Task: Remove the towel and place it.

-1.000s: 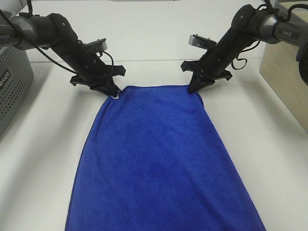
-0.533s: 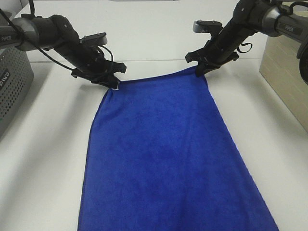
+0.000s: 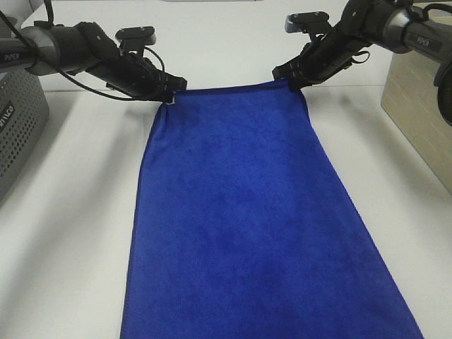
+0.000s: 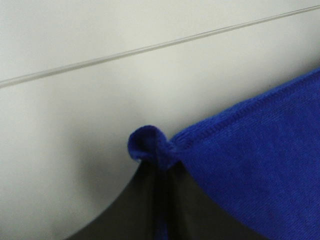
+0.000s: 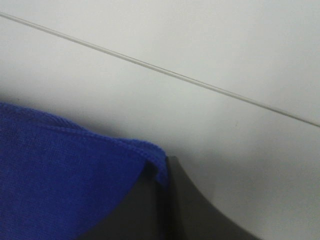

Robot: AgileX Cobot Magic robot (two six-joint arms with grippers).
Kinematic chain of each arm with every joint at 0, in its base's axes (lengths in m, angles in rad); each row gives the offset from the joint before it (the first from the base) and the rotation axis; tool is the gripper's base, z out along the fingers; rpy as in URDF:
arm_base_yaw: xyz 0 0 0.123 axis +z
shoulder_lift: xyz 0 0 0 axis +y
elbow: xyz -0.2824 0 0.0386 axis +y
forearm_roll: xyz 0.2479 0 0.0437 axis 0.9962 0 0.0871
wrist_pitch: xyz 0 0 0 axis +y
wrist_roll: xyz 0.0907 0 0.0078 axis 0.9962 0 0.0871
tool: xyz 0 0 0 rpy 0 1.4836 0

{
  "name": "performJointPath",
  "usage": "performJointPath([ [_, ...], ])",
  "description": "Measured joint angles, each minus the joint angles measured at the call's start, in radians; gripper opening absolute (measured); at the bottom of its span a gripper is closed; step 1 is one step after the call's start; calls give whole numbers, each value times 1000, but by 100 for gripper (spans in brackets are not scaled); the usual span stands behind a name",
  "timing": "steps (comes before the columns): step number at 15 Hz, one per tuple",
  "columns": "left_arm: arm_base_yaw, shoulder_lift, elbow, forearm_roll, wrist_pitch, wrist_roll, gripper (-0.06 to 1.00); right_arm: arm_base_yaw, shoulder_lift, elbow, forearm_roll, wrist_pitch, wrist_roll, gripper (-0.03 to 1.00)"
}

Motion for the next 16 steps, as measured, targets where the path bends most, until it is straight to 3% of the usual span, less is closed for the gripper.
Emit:
performJointPath([
  [3, -20, 12, 0, -32, -81, 93, 3, 0, 3, 0, -22, -49, 0, 0],
  [7, -45, 36, -1, -45, -187, 125, 3, -12, 25, 0, -50, -94, 19, 0],
  [16, -61, 175, -246, -52, -144, 132, 3, -56, 39, 0, -46, -146, 46, 0],
])
